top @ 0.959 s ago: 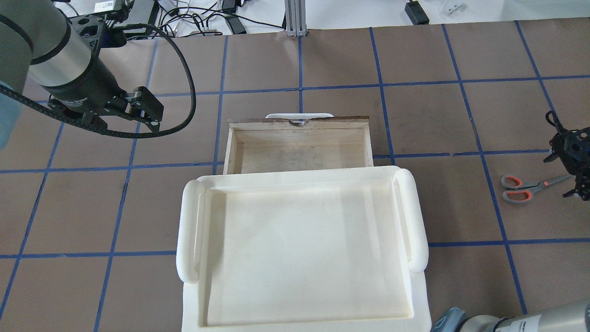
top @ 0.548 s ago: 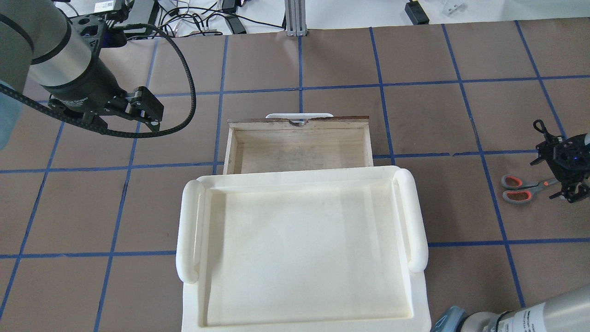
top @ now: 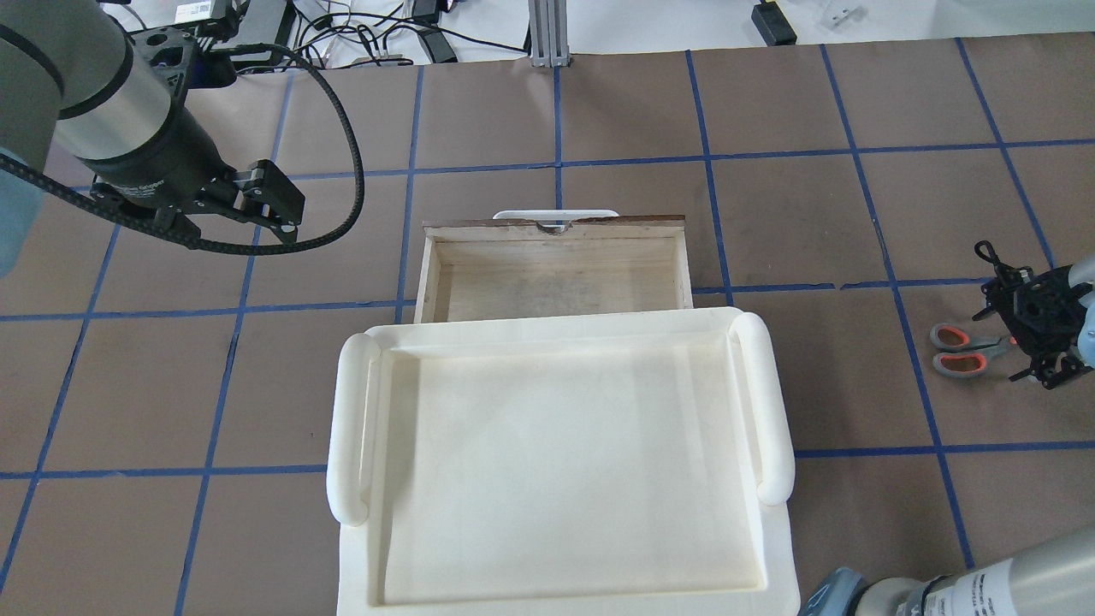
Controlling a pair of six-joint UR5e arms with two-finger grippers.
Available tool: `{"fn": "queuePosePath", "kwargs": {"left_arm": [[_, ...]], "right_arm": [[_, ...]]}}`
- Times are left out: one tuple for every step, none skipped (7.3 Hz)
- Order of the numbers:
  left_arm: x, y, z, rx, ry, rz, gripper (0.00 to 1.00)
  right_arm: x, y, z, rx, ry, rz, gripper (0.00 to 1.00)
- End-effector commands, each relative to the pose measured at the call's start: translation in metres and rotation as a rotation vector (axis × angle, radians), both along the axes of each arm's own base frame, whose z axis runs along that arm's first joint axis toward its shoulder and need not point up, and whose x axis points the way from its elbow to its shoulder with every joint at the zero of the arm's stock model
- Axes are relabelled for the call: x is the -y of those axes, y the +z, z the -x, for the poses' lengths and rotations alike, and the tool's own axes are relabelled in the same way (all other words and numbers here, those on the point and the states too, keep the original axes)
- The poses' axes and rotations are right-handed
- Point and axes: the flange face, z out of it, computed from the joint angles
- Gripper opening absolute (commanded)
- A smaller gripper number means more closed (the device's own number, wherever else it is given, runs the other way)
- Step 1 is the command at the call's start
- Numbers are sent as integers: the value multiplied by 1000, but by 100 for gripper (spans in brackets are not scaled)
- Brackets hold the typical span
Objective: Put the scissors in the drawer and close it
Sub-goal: 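Close the right gripper on the scissors handles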
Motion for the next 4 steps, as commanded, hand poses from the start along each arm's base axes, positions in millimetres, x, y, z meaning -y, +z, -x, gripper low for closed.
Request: {"fn": "queuePosePath", "kwargs": {"left_arm": [[0, 0, 0, -1, 0, -1, 100], [0, 0, 0, 1, 0, -1, 100], [0, 0, 0, 1, 0, -1, 100], [0, 0, 0, 1, 0, -1, 100]], "right_arm": [[-3, -4, -3, -7, -46, 0, 94], [-4, -5, -3, -11, -63, -2, 89], [-4, -4, -3, -14, -64, 2, 81], [-3, -4, -2, -19, -64, 8, 66]]}}
